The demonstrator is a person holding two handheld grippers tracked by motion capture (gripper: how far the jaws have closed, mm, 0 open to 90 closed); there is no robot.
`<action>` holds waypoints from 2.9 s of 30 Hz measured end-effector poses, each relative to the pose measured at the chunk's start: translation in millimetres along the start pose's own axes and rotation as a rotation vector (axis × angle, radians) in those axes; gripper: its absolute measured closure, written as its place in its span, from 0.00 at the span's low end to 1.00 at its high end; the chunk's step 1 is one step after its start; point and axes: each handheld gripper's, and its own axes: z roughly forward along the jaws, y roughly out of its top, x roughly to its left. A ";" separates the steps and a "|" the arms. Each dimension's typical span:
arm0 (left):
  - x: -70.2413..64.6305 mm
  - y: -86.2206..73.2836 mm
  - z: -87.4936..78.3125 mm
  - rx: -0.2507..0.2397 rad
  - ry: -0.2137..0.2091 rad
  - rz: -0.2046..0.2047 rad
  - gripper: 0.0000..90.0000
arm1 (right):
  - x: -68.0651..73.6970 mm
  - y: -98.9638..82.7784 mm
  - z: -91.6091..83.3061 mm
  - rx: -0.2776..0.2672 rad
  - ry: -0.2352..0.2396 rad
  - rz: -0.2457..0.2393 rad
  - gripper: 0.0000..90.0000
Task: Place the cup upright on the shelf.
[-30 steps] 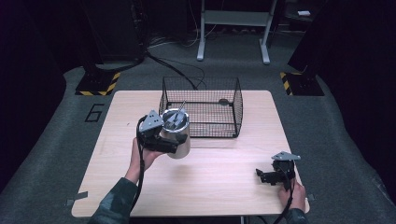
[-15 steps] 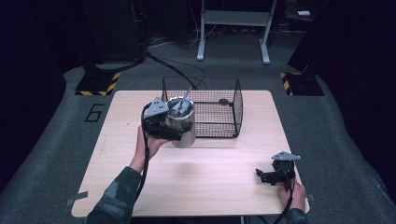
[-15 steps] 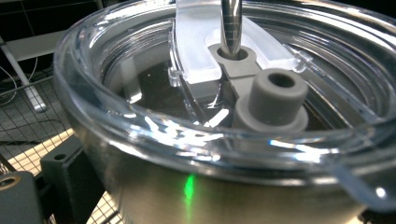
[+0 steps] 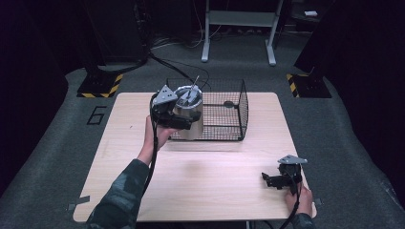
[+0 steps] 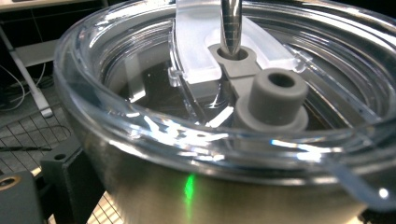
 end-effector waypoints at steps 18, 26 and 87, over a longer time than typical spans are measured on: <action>22.4 15.7 33.9 0.027 0.067 -0.019 0.05 | -0.1 0.0 0.1 0.000 0.001 -0.002 0.00; 30.8 16.5 51.9 0.041 0.106 -0.037 0.05 | -0.2 0.0 0.1 0.000 0.001 -0.002 0.00; 39.8 -45.5 161.4 0.182 0.333 -0.195 0.05 | 0.1 -0.1 0.0 0.001 0.000 0.002 0.00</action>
